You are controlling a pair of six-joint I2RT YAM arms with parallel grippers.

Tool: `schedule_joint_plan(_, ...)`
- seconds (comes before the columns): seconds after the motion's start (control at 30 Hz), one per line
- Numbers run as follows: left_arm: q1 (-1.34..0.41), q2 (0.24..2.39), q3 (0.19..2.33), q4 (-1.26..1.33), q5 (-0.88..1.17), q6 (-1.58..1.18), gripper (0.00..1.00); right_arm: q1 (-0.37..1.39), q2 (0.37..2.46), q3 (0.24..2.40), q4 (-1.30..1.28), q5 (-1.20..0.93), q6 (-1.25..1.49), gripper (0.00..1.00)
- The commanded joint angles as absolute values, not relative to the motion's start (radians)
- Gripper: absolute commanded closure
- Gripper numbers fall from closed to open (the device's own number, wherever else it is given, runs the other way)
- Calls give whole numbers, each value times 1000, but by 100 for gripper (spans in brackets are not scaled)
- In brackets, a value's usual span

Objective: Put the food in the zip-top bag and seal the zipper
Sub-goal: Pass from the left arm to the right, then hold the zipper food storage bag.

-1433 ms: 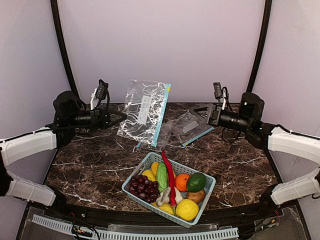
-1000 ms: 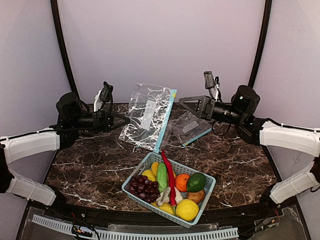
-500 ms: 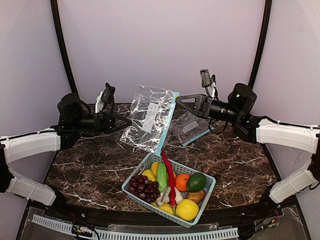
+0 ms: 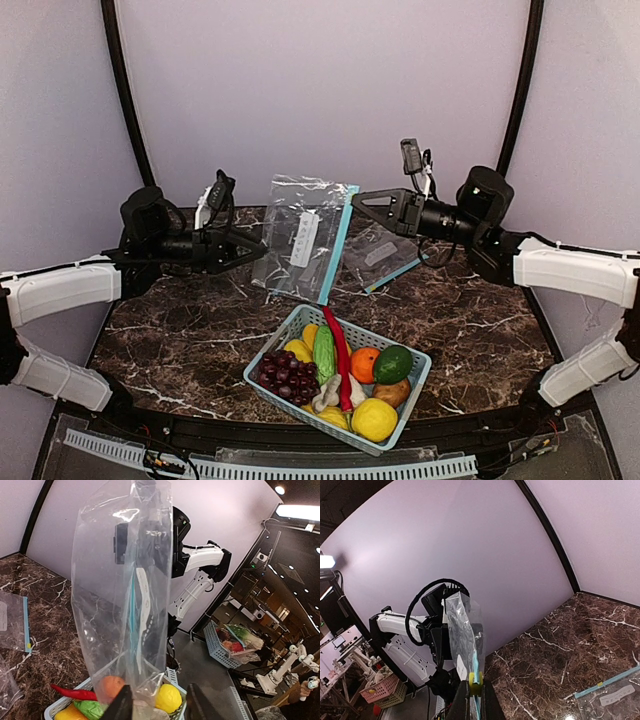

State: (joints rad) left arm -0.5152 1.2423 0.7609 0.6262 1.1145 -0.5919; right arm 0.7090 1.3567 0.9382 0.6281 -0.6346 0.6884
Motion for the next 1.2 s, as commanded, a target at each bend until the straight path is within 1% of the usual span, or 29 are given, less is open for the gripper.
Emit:
schedule_joint_plan(0.0,-520,1218,846,294,1039,-391,31,717,1307,972,526,-604,616,100)
schedule_joint_plan(0.03,-520,1197,866,218,953,-283,21,717,1290,977,482,-590,592,100)
schedule_joint_plan(0.07,-520,1183,902,94,901,-241,18,717,1273,983,428,-577,563,100)
schedule_joint_plan(0.1,-520,1152,915,50,791,-163,14,717,1254,993,372,-568,533,100)
schedule_joint_plan(0.13,-520,1136,943,-40,680,-128,12,716,1234,1007,310,-561,501,100)
schedule_joint_plan(0.2,-520,1096,978,-114,552,-53,8,717,1204,1048,170,-551,414,100)
schedule_joint_plan(0.27,-520,1067,1013,-148,495,8,7,718,1182,1098,30,-546,342,100)
schedule_joint_plan(0.37,-525,1066,1057,-150,525,52,6,718,1171,1153,-144,-561,256,100)
schedule_joint_plan(0.47,-554,1124,1125,-151,580,51,6,722,1182,1189,-251,-595,206,100)
schedule_joint_plan(0.67,-709,1283,1310,-244,599,110,6,750,1197,1198,-305,-645,190,100)
schedule_joint_plan(0.77,-767,1334,1394,-263,608,106,6,784,1230,1223,-341,-631,172,100)
schedule_joint_plan(0.83,-795,1360,1426,-265,620,103,6,805,1241,1225,-342,-594,169,100)
schedule_joint_plan(0.93,-829,1395,1445,-263,637,92,6,825,1257,1224,-326,-594,173,100)
schedule_joint_plan(1.0,-842,1413,1447,-260,659,86,8,838,1270,1226,-310,-603,176,100)
schedule_joint_plan(1.07,-851,1432,1441,-262,672,81,14,853,1288,1235,-303,-606,175,100)
schedule_joint_plan(1.13,-858,1451,1436,-270,678,79,27,860,1304,1244,-301,-603,173,100)
schedule_joint_plan(1.17,-859,1463,1436,-271,675,76,39,863,1310,1249,-300,-604,174,100)
